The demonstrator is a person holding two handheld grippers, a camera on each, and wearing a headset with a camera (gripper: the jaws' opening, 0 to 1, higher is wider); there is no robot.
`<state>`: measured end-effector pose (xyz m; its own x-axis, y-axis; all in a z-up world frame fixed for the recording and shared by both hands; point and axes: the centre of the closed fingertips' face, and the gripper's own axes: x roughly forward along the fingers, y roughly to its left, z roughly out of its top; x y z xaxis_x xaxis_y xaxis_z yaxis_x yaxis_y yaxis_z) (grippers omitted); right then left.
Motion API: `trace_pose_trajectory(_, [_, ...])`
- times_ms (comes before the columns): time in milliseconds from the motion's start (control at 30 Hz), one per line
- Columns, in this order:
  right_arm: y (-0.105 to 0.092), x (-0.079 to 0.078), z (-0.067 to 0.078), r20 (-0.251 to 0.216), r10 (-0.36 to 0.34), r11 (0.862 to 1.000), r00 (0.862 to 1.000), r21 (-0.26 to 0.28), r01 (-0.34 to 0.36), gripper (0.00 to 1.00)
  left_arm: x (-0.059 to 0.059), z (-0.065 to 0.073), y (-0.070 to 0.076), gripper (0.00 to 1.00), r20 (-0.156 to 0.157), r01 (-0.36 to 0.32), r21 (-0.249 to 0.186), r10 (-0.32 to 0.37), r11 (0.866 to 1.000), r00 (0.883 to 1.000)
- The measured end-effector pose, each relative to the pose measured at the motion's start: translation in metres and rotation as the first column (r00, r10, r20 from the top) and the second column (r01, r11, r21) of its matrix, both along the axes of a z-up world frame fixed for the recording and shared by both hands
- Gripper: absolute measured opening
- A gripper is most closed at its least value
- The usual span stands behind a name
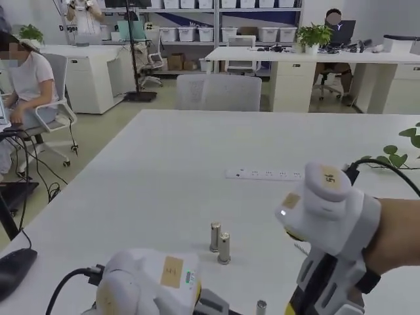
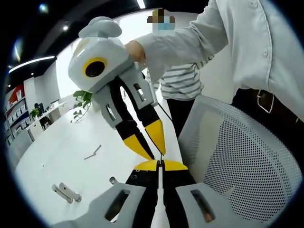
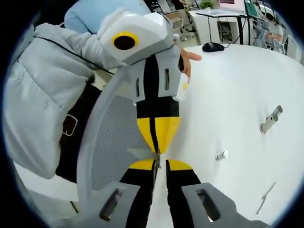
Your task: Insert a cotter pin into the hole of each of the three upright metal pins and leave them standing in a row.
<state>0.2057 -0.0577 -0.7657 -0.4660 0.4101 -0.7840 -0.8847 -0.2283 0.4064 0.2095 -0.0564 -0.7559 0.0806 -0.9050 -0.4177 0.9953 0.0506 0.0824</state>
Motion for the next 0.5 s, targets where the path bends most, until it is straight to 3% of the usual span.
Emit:
trace_pose_trajectory(167, [-0.005, 0.0, 0.001, 0.014, -0.007, 1.0, 1.0, 0.006, 0.007, 0.14, 0.002, -0.002, 0.003, 0.0, -0.016, -0.009, 0.004, 0.009, 1.0, 1.0])
trace_pose_trajectory(333, [-0.012, 0.001, -0.002, 0.065, -0.013, 1.0, 0.998, 0.027, 0.011, 0.15, 0.008, 0.0, 0.008, 0.0, -0.052, -0.044, -0.022, 0.043, 0.999, 0.998])
trace_pose_trajectory(500, [-0.012, 0.01, -0.003, 0.129, -0.063, 0.995, 0.99, 0.087, 0.052, 0.15, 0.013, -0.001, 0.012, 0.0, -0.082, -0.068, -0.027, 0.065, 0.997, 0.995])
